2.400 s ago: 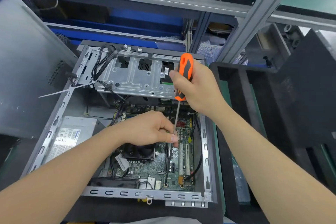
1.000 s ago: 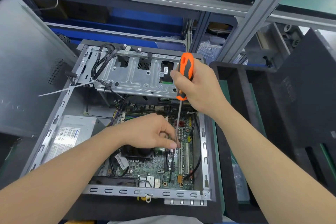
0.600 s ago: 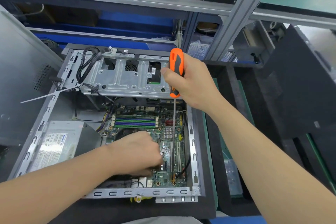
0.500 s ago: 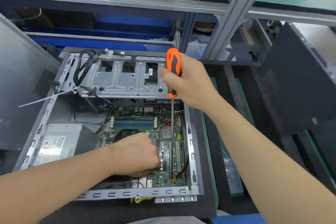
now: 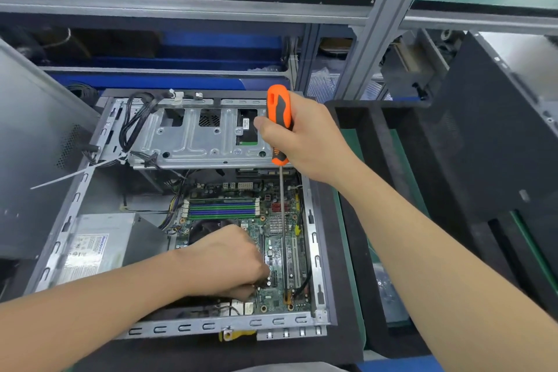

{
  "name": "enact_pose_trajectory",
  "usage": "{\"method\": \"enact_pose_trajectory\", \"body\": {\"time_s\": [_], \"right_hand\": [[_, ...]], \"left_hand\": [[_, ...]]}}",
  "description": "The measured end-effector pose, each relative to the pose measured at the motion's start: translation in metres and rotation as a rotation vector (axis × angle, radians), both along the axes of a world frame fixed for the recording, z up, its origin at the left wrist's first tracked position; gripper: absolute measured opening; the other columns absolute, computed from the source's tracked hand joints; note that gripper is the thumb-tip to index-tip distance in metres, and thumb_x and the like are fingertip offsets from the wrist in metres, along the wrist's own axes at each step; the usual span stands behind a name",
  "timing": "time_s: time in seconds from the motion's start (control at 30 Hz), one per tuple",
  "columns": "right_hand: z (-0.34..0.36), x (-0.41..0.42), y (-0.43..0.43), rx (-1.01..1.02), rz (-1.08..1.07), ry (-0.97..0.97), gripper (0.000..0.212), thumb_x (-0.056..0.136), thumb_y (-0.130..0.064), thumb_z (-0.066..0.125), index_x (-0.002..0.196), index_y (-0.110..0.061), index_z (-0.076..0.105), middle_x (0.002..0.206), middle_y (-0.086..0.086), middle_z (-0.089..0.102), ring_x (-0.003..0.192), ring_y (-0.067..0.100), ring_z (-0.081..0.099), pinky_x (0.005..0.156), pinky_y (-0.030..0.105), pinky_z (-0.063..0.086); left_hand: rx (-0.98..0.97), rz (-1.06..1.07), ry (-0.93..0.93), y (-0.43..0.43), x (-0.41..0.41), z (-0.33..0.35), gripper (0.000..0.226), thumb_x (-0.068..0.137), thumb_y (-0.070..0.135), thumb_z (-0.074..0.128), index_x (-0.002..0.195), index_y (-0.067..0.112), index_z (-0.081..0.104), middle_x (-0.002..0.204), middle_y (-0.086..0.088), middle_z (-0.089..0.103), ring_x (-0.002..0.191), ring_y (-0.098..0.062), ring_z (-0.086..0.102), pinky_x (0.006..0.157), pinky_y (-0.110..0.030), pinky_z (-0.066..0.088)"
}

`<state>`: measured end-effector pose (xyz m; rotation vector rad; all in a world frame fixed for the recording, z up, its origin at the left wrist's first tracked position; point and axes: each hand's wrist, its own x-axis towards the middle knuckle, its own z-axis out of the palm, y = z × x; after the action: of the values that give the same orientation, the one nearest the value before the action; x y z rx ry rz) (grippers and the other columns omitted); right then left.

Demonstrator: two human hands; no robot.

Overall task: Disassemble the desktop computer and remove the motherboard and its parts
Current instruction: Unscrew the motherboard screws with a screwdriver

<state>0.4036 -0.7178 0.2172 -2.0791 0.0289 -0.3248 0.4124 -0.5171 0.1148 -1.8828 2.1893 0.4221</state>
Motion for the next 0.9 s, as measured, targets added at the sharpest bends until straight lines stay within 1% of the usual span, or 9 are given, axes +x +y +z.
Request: {"method": "enact_pose_trajectory", "body": {"time_s": [0.07,0.23,0.37,0.47,0.5,0.53,0.63,0.77,0.9], "right_hand": [[0.001,0.002,0.000,0.005,0.010,-0.004,0.039,0.097,-0.020,0.065,0.072,-0.013,0.036,0.064,0.008,0.031,0.048,0.005,0.035,0.048,0.007,0.034],[0.000,0.005,-0.001,0.006,0.022,-0.006,0.042,0.097,-0.022,0.065,0.072,-0.009,0.034,0.065,0.019,0.038,0.049,0.006,0.041,0.048,0.014,0.040],[0.001,0.007,-0.002,-0.014,-0.005,-0.030,0.044,0.096,-0.022,0.064,0.072,-0.005,0.032,0.061,0.006,0.030,0.047,0.004,0.040,0.047,0.017,0.037],[-0.001,0.009,-0.001,-0.020,-0.006,-0.021,0.044,0.097,-0.023,0.064,0.073,-0.003,0.033,0.059,-0.002,0.030,0.047,0.004,0.041,0.047,0.029,0.040],[-0.001,0.010,-0.001,-0.019,-0.003,-0.019,0.044,0.097,-0.023,0.064,0.074,-0.002,0.034,0.059,-0.003,0.031,0.047,0.004,0.042,0.046,0.028,0.040],[-0.002,0.011,-0.001,-0.012,0.001,-0.017,0.043,0.097,-0.023,0.064,0.074,-0.002,0.035,0.059,-0.004,0.031,0.047,0.004,0.043,0.046,0.023,0.040],[-0.002,0.011,-0.002,-0.006,0.006,-0.018,0.042,0.097,-0.022,0.064,0.075,0.000,0.036,0.059,-0.004,0.032,0.047,0.004,0.045,0.047,0.014,0.039],[-0.001,0.009,-0.007,-0.035,-0.010,-0.020,0.043,0.097,-0.025,0.065,0.075,-0.001,0.037,0.058,-0.004,0.033,0.046,0.003,0.051,0.047,0.014,0.040],[0.000,0.008,-0.011,-0.044,-0.030,-0.025,0.043,0.097,-0.026,0.064,0.073,-0.003,0.037,0.058,-0.003,0.032,0.046,0.004,0.052,0.049,0.014,0.039]], "left_hand": [[-0.012,-0.025,-0.008,0.000,-0.003,-0.002,0.009,0.071,0.030,0.059,0.069,0.022,0.055,0.058,0.003,0.058,0.053,-0.022,0.053,0.056,-0.028,0.053],[-0.037,-0.023,0.039,0.001,-0.005,-0.013,0.005,0.072,0.019,0.052,0.070,0.020,0.048,0.058,0.003,0.055,0.053,-0.021,0.049,0.058,-0.031,0.053],[-0.001,-0.068,0.064,0.000,-0.005,-0.008,0.018,0.066,0.018,0.062,0.064,0.021,0.044,0.050,0.005,0.043,0.045,-0.017,0.042,0.050,-0.025,0.050],[-0.001,-0.080,0.063,0.000,-0.007,-0.011,0.018,0.072,0.015,0.063,0.067,0.021,0.047,0.051,0.005,0.046,0.048,-0.016,0.045,0.053,-0.027,0.052],[-0.001,-0.072,0.061,0.000,-0.007,-0.012,0.015,0.072,0.015,0.061,0.068,0.021,0.048,0.053,0.005,0.048,0.050,-0.017,0.046,0.055,-0.028,0.053],[-0.003,-0.067,0.060,0.000,-0.007,-0.012,0.014,0.071,0.015,0.060,0.069,0.020,0.048,0.054,0.004,0.050,0.051,-0.018,0.048,0.057,-0.029,0.053],[0.012,-0.076,0.084,0.001,-0.006,-0.010,0.014,0.069,0.015,0.059,0.069,0.019,0.046,0.052,0.003,0.047,0.051,-0.020,0.047,0.057,-0.028,0.053],[0.018,-0.109,0.087,-0.007,-0.008,-0.007,0.014,0.073,0.017,0.060,0.070,0.019,0.047,0.052,0.004,0.044,0.048,-0.017,0.046,0.053,-0.025,0.052],[-0.013,-0.113,0.065,-0.003,-0.006,-0.007,0.012,0.083,0.016,0.056,0.075,0.015,0.048,0.053,0.002,0.049,0.053,-0.020,0.052,0.063,-0.031,0.057]]}}
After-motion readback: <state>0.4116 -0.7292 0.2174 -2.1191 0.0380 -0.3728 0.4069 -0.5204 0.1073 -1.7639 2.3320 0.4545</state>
